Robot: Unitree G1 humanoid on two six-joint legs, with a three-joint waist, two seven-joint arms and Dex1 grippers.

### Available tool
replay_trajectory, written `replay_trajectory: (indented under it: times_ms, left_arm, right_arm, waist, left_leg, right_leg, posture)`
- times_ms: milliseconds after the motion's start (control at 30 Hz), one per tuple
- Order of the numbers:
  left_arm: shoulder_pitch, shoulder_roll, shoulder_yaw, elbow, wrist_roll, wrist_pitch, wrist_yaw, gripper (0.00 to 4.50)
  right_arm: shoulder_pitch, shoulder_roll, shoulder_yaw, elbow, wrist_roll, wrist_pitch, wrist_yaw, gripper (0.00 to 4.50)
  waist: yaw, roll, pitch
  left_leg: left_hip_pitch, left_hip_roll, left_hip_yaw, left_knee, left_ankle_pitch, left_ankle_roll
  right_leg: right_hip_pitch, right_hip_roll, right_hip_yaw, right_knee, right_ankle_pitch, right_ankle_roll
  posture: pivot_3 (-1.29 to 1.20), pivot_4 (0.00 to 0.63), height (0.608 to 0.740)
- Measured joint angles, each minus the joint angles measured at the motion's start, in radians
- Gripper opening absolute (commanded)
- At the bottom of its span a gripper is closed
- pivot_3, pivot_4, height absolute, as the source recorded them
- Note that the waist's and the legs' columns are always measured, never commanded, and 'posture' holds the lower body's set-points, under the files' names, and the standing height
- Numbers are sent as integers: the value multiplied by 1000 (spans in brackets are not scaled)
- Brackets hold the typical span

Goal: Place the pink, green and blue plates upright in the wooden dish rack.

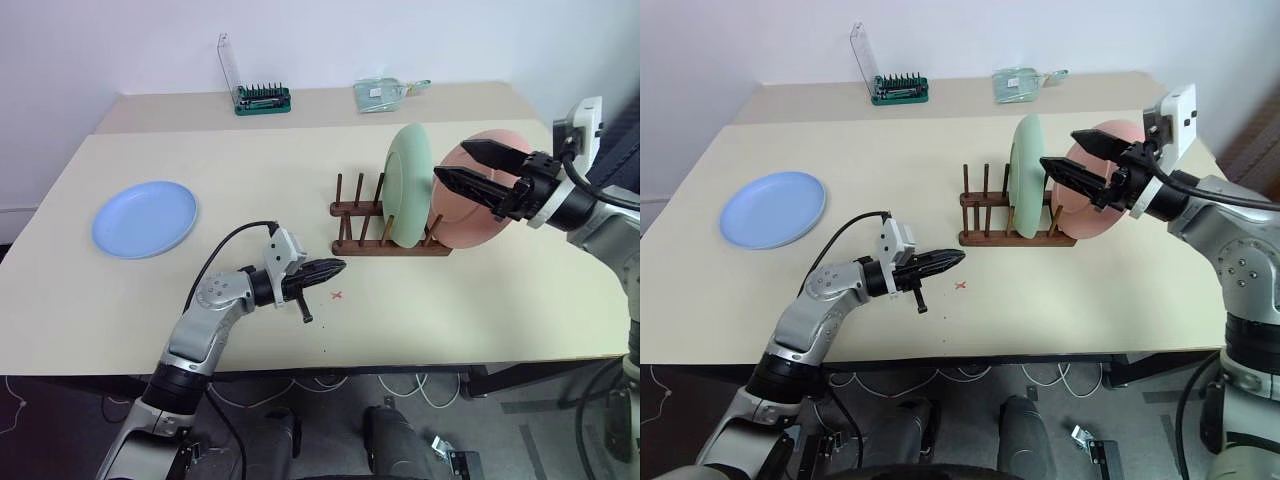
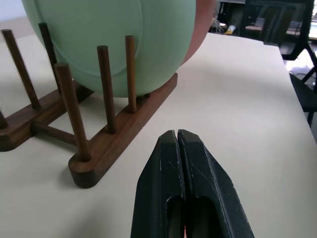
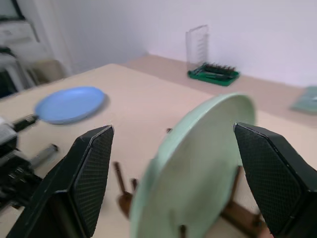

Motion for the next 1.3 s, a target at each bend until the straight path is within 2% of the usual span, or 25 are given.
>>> replay_trajectory:
  times_ms: [67, 267, 367, 500, 600, 733, 833, 933, 1133, 1300]
  left_arm:
    - [-9, -8, 41, 5, -29, 18, 27, 786]
    - [-77, 49, 375, -4, -136, 85, 267, 3820]
    - [-90, 71, 570, 30, -150, 130, 496, 3820]
    - [-135, 107, 742, 109, -131, 214, 787, 3820]
    - [-134, 126, 810, 136, -103, 321, 961, 3820]
    - [-121, 127, 833, 146, -111, 504, 1067, 3820]
    - [-130, 122, 856, 200, -137, 584, 1087, 3820]
    - [-150, 121, 856, 263, -138, 595, 1099, 3054]
    - [-188, 107, 871, 306, -147, 558, 1113, 41]
    - [-225, 85, 841, 285, -159, 540, 1083, 41]
  right_arm:
    - [-15, -35, 17, -33, -44, -23, 23, 3993]
    - [-105, -30, 231, -208, -167, -83, 83, 3993]
    - [-163, 34, 346, -194, -285, -131, 71, 3993]
    - [-174, 92, 454, -140, -414, -204, 77, 3993]
    - [-174, 107, 467, -107, -454, -227, 95, 3993]
    - [-174, 134, 467, -90, -475, -250, 123, 3993]
    - [-173, 139, 466, -88, -488, -255, 130, 3993]
    - [-161, 146, 465, -89, -496, -258, 131, 3993]
    - [-123, 145, 453, -96, -522, -258, 128, 3993]
    - [-116, 148, 453, -109, -554, -265, 121, 3993]
  waist:
    - [-2, 0, 0]
    - [-14, -1, 1]
    - [-5, -2, 1]
    - [3, -10, 3]
    - [6, -14, 5]
    - [2, -15, 5]
    - [-2, -15, 5]
    - [-2, -16, 5]
    - [-1, -16, 5]
    - [0, -16, 5]
  left_leg:
    - [0, 0, 0, 0, 0, 0]
    - [1, 2, 0, -1, 0, 0]
    - [0, 1, -1, 0, 0, 0]
    - [0, 0, -2, 0, 0, -1]
    - [-1, -1, -3, 0, 0, -1]
    - [-1, -1, -3, 0, 1, -2]
    - [0, -1, -3, -1, 1, -2]
    - [0, -1, -3, -1, 1, -3]
    - [0, -1, -3, -1, 1, -3]
    - [0, -1, -3, -1, 2, -4]
  right_leg:
    - [-1, 0, 0, 0, 0, 0]
    - [-2, 1, 0, 1, 0, 0]
    - [-2, 1, 0, 1, 0, 0]
    - [-1, 0, -1, 1, 0, 0]
    - [-1, 0, -1, 0, 0, 0]
    - [-2, 0, -2, 2, 0, 0]
    - [-2, 0, -2, 2, 0, 0]
    - [-2, 0, -2, 2, 0, 0]
    - [-2, 0, -2, 2, 0, 0]
    - [-1, 0, -2, 2, 1, 0]
  posture:
    - [0, 150, 740]
    - [0, 150, 740]
    - [0, 150, 740]
    - [0, 150, 740]
    - [0, 150, 740]
    - [0, 150, 740]
    - [0, 150, 740]
    - [0, 150, 740]
    - [0, 150, 740]
    - [0, 150, 740]
